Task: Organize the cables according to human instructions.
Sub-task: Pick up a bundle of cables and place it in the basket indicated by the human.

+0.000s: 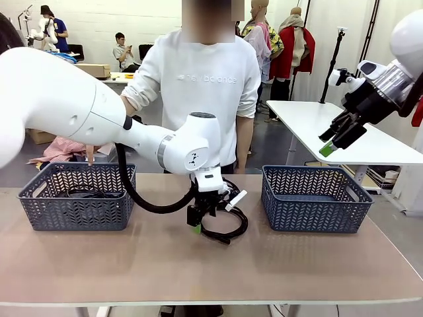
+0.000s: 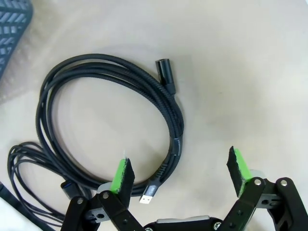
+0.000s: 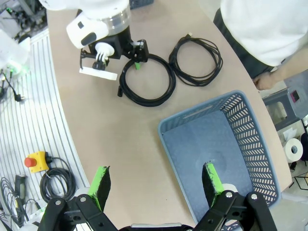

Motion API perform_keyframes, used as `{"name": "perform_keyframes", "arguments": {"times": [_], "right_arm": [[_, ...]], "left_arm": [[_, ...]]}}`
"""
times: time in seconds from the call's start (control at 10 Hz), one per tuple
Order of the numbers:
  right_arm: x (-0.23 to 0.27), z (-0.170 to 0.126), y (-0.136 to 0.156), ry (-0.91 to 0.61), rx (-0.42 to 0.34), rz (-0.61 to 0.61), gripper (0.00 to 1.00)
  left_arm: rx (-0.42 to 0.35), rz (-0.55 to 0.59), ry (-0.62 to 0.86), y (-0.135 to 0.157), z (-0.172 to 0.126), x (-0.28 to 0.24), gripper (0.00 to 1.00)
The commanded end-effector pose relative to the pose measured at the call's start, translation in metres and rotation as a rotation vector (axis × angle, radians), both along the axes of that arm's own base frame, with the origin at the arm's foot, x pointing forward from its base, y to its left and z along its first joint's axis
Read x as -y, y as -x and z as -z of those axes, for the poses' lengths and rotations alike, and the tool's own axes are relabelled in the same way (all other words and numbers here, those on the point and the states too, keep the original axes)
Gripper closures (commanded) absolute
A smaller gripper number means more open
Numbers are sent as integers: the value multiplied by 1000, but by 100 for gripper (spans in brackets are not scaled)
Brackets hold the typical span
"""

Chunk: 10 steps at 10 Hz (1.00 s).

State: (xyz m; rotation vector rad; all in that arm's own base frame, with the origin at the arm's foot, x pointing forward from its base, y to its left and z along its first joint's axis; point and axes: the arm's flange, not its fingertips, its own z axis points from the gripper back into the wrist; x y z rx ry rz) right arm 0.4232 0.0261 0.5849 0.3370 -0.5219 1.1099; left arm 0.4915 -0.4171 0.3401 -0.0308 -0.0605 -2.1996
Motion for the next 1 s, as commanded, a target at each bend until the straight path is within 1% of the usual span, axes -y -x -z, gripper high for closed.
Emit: {"name": "perform_keyframes", "arguments": {"times": [0.0, 0.3, 0.5, 0.7, 0.8, 0.9], "right_arm": [[0, -3, -1, 3, 2, 1, 0], [0, -3, -1, 3, 2, 1, 0], [0, -3, -1, 3, 2, 1, 0], [0, -3, -1, 3, 2, 1, 0], [0, -3, -1, 3, 2, 1, 0], [0, -3, -1, 3, 2, 1, 0]], "left_arm": [[8, 42, -12, 4, 1, -1, 0], [11, 46, -21, 7, 11, 4, 0], [18, 46, -26, 5, 13, 3, 0], [10, 48, -21, 3, 16, 1, 0], [11, 51, -16, 3, 17, 1, 20], [10, 49, -16, 4, 17, 1, 20]]}}
